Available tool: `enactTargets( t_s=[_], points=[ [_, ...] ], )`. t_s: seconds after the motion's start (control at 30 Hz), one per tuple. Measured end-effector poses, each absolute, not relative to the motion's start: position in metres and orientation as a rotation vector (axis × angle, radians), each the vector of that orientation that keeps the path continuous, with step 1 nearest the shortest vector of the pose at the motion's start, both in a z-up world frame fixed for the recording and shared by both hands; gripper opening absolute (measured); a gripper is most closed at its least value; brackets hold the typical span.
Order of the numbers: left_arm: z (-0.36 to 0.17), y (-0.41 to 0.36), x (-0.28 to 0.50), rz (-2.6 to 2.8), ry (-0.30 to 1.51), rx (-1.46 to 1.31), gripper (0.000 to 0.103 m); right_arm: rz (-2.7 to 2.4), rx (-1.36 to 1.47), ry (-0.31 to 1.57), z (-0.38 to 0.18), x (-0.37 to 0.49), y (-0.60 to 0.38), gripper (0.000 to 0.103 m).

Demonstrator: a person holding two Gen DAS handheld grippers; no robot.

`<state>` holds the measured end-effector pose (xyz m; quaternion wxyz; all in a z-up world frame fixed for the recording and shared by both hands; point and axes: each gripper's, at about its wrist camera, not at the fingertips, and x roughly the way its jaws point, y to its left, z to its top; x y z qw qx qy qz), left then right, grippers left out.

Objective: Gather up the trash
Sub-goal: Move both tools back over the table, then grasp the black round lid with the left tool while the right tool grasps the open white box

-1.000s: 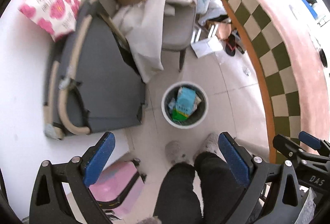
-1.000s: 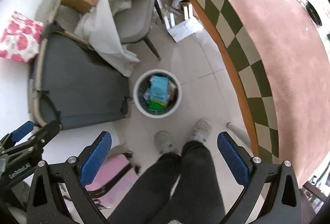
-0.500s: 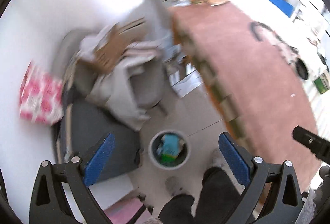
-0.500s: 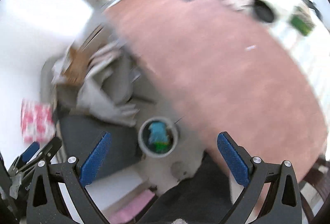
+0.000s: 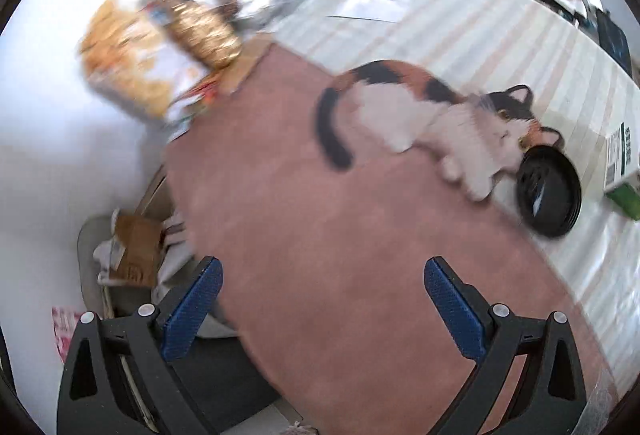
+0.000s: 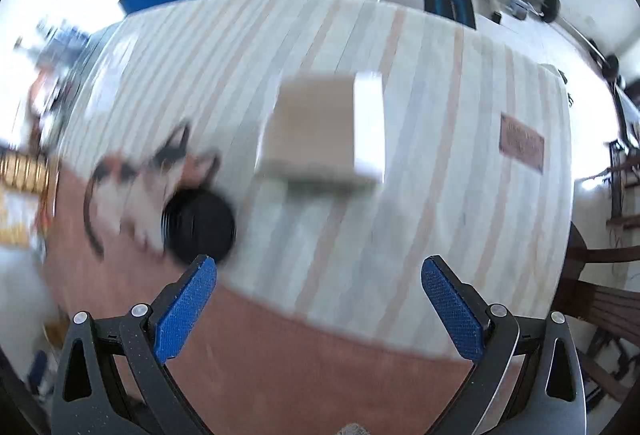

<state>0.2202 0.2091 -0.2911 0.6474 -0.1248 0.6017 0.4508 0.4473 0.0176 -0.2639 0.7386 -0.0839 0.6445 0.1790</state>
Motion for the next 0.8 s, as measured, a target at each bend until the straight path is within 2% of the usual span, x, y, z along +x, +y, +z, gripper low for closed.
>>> enactTargets(
  t_s=[0.3, 0.33, 0.37, 0.8],
  points=[
    [-0.327, 0.214, 0.311, 0.763, 1.416, -0.467, 0.103, 0.357, -0.181, 1.495, -0.321, 0.524, 0.065, 0.102],
    [-0.33, 0.21, 0.32, 0.714, 1.418, -0.488, 0.103, 0.353, -0.192, 1.499, -0.325, 0.526, 0.063, 0.09],
    [-0.334, 0.207, 0.327, 0.677, 1.426, -0.499, 0.103, 0.35, -0.188, 1.495, -0.327, 0.529, 0.06, 0.089],
    [-0.409, 0.166, 0.395, 0.492, 1.609, -0.448, 0.102, 0.273, -0.201, 1.511, -0.323, 0.558, -0.035, 0.088]
  ],
)
